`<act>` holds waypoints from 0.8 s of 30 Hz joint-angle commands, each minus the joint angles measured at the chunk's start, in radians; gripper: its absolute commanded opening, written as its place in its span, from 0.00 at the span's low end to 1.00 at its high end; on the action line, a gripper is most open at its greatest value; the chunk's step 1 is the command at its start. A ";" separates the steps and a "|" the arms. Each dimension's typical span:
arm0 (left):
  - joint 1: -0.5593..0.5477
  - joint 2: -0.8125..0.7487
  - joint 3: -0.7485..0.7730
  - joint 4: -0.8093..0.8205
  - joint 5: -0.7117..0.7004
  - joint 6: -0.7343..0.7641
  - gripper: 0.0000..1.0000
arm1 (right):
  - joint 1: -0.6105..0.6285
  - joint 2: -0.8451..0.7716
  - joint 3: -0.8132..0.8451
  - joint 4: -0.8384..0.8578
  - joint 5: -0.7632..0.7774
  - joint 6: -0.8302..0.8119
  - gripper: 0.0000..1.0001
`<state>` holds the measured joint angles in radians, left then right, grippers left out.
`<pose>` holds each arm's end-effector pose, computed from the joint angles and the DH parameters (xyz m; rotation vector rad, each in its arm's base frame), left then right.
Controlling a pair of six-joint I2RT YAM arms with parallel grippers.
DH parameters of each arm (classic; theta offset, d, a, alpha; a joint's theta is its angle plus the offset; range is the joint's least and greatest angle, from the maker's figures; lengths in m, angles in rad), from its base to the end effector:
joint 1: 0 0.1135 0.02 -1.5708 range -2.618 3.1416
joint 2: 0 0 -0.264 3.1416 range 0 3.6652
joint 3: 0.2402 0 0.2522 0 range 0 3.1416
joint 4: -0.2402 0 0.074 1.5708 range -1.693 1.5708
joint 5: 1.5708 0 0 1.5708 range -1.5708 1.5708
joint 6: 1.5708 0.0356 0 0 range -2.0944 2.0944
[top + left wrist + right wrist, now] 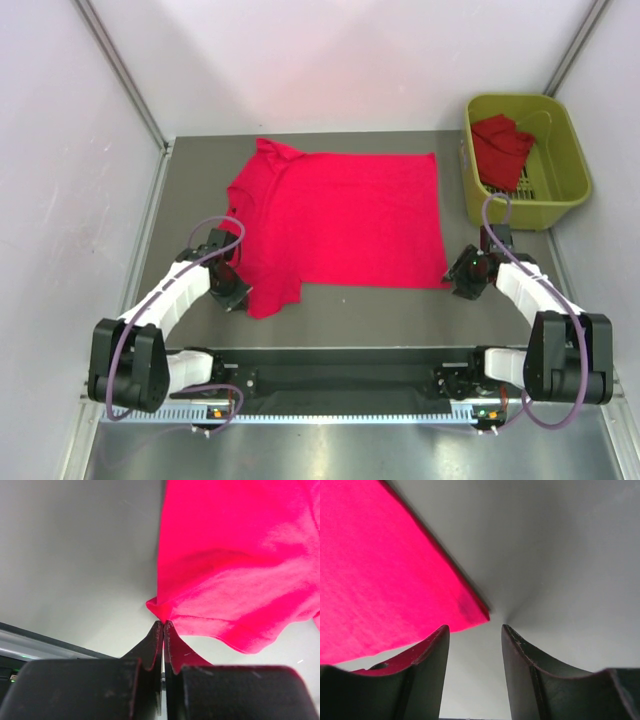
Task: Fold and stack the t-shirts
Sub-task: Flatten the tshirt out
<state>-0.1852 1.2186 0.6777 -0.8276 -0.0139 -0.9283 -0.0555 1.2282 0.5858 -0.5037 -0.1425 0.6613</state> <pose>0.1886 -0.0348 0.1792 -1.0763 2.7566 -0.1413 0.2084 -0.0065 0.1639 0.9269 2.5952 0.3649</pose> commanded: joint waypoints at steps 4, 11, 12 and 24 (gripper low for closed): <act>0.000 -0.039 0.057 -0.011 0.008 0.022 0.00 | -0.009 -0.035 -0.047 0.060 -0.006 0.073 0.46; 0.000 -0.041 0.075 -0.008 0.040 0.023 0.00 | -0.009 0.008 -0.067 0.151 0.021 0.092 0.41; 0.000 -0.042 0.080 -0.008 0.040 0.025 0.00 | -0.009 0.023 -0.069 0.159 0.018 0.092 0.41; 0.000 -0.067 0.141 -0.033 0.031 0.060 0.00 | -0.009 0.018 -0.073 0.156 -0.012 0.090 0.03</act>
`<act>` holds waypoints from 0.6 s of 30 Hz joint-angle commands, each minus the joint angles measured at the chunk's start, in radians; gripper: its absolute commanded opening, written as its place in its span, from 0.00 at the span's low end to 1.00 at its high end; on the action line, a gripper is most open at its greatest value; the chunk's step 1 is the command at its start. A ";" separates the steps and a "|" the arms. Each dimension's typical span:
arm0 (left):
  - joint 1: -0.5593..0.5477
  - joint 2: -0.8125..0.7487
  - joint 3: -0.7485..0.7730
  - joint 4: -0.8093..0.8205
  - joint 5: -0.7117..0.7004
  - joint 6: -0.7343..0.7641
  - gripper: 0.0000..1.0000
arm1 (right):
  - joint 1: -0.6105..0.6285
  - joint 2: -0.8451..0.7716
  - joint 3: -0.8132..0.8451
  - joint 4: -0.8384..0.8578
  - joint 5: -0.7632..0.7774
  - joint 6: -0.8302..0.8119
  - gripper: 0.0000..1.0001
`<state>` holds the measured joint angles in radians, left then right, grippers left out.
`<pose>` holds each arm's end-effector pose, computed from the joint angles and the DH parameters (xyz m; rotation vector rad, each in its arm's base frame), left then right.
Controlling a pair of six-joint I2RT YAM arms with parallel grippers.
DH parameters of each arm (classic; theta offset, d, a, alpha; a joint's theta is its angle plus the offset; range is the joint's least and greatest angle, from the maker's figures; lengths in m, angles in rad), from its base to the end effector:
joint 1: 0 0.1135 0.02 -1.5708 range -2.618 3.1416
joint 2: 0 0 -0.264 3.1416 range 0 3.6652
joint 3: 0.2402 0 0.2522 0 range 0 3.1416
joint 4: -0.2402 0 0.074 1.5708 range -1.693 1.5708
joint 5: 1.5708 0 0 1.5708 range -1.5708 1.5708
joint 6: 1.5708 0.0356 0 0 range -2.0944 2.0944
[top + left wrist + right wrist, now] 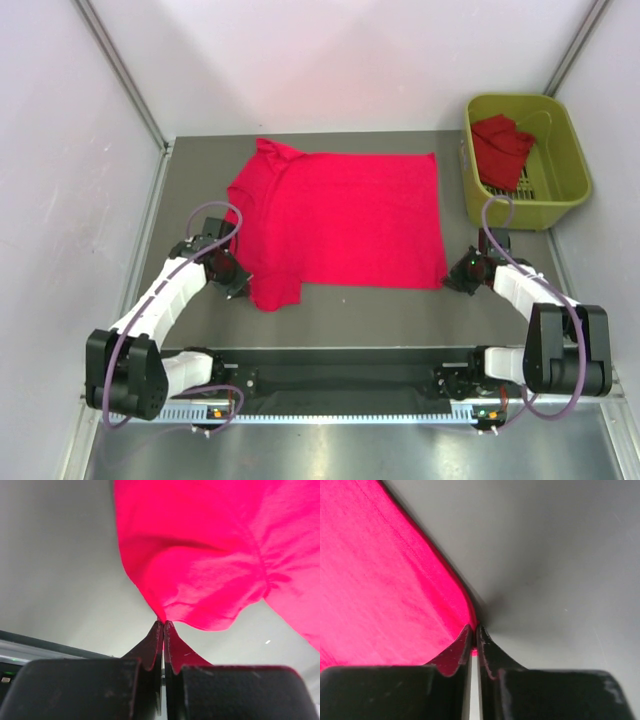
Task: Fold and stack the t-shirts
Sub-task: Flatten the tshirt out
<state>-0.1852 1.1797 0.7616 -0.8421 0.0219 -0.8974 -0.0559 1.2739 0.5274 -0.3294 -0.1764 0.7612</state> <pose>0.1975 -0.0378 0.2086 -0.9978 2.6966 -0.2589 0.2151 -0.0058 0.1477 1.0175 2.5021 0.4597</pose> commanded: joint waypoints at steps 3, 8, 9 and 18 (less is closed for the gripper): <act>0.000 -0.026 0.093 -0.025 -0.014 0.049 0.00 | -0.007 -0.051 -0.004 -0.028 0.015 -0.025 0.00; 0.000 -0.026 0.166 -0.026 -0.048 0.090 0.00 | -0.002 -0.068 0.029 -0.028 -0.031 -0.068 0.00; 0.000 -0.026 0.177 -0.019 -0.048 0.101 0.00 | 0.001 -0.070 0.045 -0.025 -0.038 -0.075 0.00; 0.001 0.001 0.399 0.193 -0.062 0.201 0.00 | 0.100 0.033 0.316 0.041 -0.074 -0.100 0.00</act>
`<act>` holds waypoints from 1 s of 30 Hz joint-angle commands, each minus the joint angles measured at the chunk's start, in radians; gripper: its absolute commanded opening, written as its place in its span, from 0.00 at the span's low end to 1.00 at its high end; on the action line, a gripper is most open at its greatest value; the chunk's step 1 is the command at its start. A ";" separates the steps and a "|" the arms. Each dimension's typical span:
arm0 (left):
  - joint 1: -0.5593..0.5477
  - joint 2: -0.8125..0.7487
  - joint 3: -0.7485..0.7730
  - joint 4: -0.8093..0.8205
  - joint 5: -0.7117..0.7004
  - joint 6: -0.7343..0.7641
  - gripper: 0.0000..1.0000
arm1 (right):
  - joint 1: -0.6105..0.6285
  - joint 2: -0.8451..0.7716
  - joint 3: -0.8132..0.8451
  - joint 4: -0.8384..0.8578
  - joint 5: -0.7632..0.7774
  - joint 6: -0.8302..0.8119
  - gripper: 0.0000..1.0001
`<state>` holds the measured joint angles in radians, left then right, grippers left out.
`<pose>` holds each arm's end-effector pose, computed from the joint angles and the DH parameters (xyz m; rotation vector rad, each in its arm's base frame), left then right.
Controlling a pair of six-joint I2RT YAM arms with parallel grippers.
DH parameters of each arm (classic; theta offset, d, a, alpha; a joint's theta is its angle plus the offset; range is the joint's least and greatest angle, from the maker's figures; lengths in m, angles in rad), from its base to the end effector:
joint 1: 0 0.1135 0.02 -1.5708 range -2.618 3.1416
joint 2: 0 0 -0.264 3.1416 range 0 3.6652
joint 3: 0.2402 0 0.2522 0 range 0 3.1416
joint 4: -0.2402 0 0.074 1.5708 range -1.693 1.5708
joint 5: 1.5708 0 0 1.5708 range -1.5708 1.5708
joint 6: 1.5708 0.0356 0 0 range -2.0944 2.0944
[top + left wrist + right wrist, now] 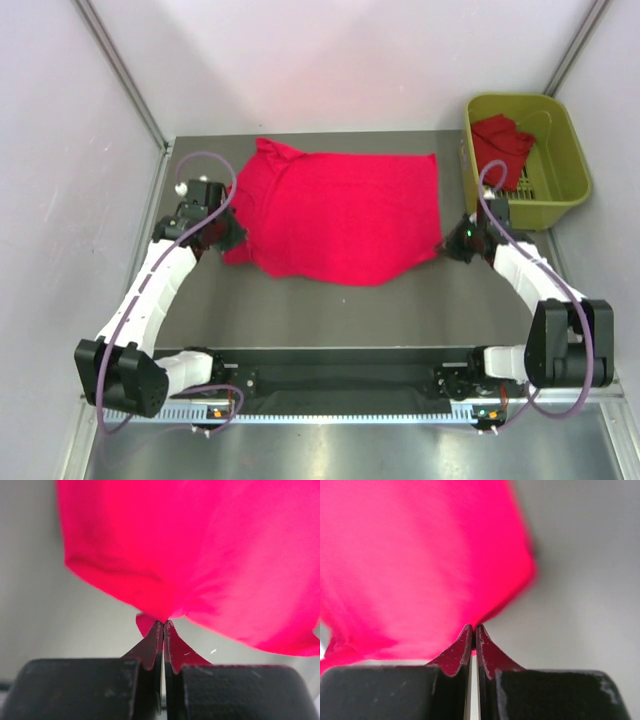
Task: Fold and stack the t-shirts
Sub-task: Flatten the tshirt out
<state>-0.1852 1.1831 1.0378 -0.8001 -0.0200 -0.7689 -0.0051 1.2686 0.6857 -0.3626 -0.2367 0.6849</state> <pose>0.2315 -0.0427 0.2930 -0.7428 2.4438 -0.3565 0.2426 0.0071 0.1927 0.7768 2.4538 0.5655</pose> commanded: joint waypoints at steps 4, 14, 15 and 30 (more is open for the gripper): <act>0.001 0.076 0.296 0.251 -0.070 0.215 0.00 | 0.080 0.118 0.374 0.018 0.019 -0.044 0.00; 0.003 0.201 0.825 0.438 -0.103 0.502 0.00 | 0.083 0.164 0.891 -0.117 0.094 -0.104 0.00; 0.003 0.196 0.852 0.450 -0.081 0.514 0.00 | 0.083 0.149 0.926 -0.131 0.094 -0.105 0.00; -0.019 -0.192 1.045 0.478 0.000 0.701 0.00 | 0.106 -0.435 0.934 -0.276 0.126 -0.208 0.00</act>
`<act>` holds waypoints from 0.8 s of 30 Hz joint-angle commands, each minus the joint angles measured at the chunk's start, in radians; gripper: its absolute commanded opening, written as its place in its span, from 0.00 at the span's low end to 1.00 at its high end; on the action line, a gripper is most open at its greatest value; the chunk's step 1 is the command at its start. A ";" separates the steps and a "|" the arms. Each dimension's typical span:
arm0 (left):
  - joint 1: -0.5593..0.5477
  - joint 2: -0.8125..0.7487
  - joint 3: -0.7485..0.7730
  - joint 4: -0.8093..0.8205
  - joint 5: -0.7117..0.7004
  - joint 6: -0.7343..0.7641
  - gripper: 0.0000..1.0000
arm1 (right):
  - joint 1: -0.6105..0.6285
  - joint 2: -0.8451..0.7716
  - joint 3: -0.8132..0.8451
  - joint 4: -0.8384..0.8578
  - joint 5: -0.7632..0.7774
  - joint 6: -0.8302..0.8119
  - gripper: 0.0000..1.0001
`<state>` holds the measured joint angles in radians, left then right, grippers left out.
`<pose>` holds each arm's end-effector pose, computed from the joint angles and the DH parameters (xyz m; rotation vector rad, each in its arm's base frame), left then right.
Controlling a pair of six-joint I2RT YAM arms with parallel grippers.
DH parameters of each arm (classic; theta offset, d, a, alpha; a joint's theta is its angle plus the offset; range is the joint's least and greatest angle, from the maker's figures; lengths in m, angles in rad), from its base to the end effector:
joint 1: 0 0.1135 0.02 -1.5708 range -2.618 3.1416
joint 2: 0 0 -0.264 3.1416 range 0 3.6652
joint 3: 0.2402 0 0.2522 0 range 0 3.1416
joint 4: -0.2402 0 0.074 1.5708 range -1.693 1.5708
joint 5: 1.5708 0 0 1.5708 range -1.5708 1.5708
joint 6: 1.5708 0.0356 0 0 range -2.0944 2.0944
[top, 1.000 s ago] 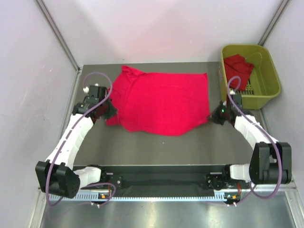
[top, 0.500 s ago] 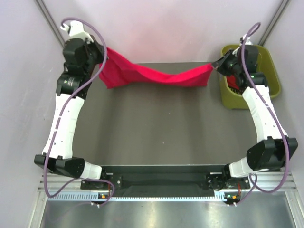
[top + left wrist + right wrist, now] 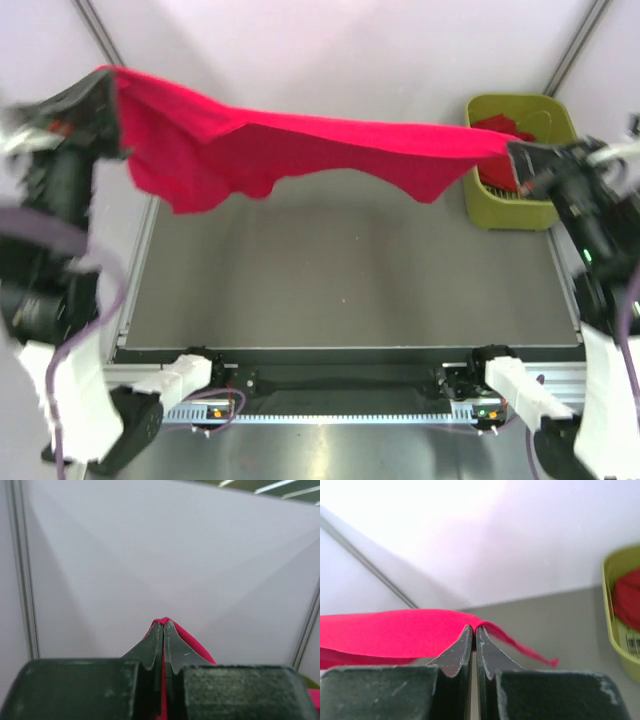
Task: Fold and stack the t-shirts
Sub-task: Flatten the tshirt out
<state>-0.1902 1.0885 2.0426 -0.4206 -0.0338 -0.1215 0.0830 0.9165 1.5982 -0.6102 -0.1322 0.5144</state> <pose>0.0833 -0.0148 0.6376 0.0050 1.0410 -0.2656 0.1199 0.0147 0.5317 0.2203 1.5114 0.5780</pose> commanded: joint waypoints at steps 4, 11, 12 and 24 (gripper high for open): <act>-0.052 -0.130 0.041 0.091 0.025 0.072 0.00 | 0.023 -0.182 0.002 -0.040 0.017 0.012 0.00; -0.107 -0.006 -0.031 0.074 -0.066 0.151 0.00 | 0.024 -0.114 -0.047 -0.025 0.026 0.068 0.00; -0.107 0.016 -0.044 0.075 -0.080 0.166 0.00 | 0.023 -0.101 -0.067 0.012 0.026 0.091 0.00; -0.071 0.500 -0.473 0.362 -0.110 0.204 0.00 | 0.040 0.365 -0.388 0.408 0.126 -0.031 0.00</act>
<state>-0.2764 1.5021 1.5986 -0.2115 -0.1463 0.0788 0.1097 1.1995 1.2194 -0.3607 -0.0654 0.5697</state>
